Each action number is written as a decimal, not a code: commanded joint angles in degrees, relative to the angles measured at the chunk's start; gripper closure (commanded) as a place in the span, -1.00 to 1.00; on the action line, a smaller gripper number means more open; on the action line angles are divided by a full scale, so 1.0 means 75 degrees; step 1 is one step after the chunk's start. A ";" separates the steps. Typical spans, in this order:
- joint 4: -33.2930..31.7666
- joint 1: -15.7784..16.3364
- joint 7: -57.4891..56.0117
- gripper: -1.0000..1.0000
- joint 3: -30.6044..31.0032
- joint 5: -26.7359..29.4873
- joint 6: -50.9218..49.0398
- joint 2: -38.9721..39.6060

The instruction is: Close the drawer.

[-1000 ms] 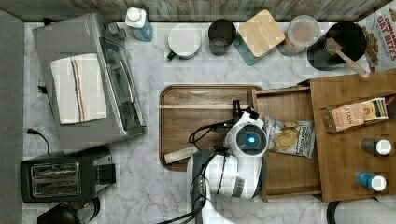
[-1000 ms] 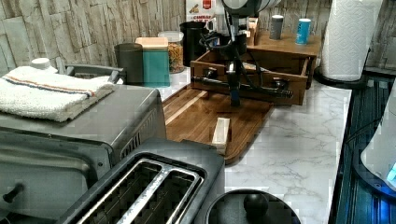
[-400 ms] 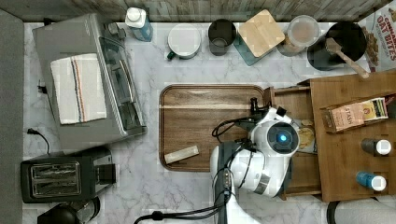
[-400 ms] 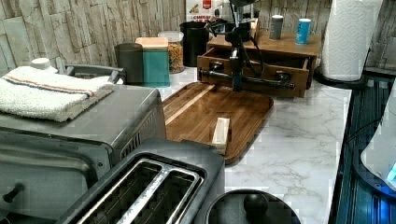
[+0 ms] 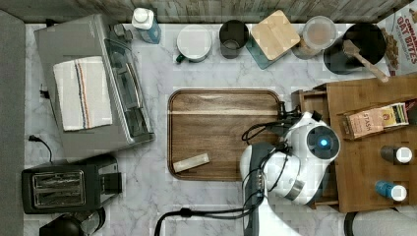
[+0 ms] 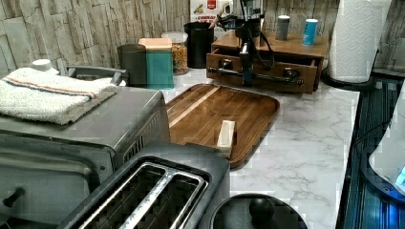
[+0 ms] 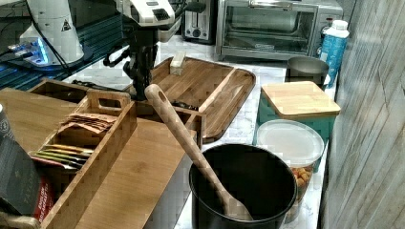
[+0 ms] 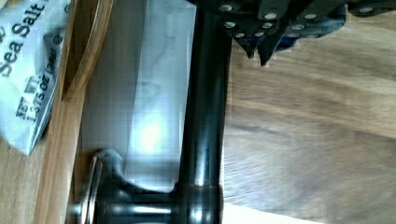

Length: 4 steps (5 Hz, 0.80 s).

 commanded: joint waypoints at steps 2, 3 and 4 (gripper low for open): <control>0.2961 -0.1445 -0.1086 1.00 -0.1143 -0.0234 0.0152 0.1146; 0.2546 -0.1328 -0.1017 1.00 -0.1120 -0.0387 0.0233 0.0732; 0.2547 -0.1364 -0.1004 1.00 -0.1084 -0.0402 0.0233 0.0728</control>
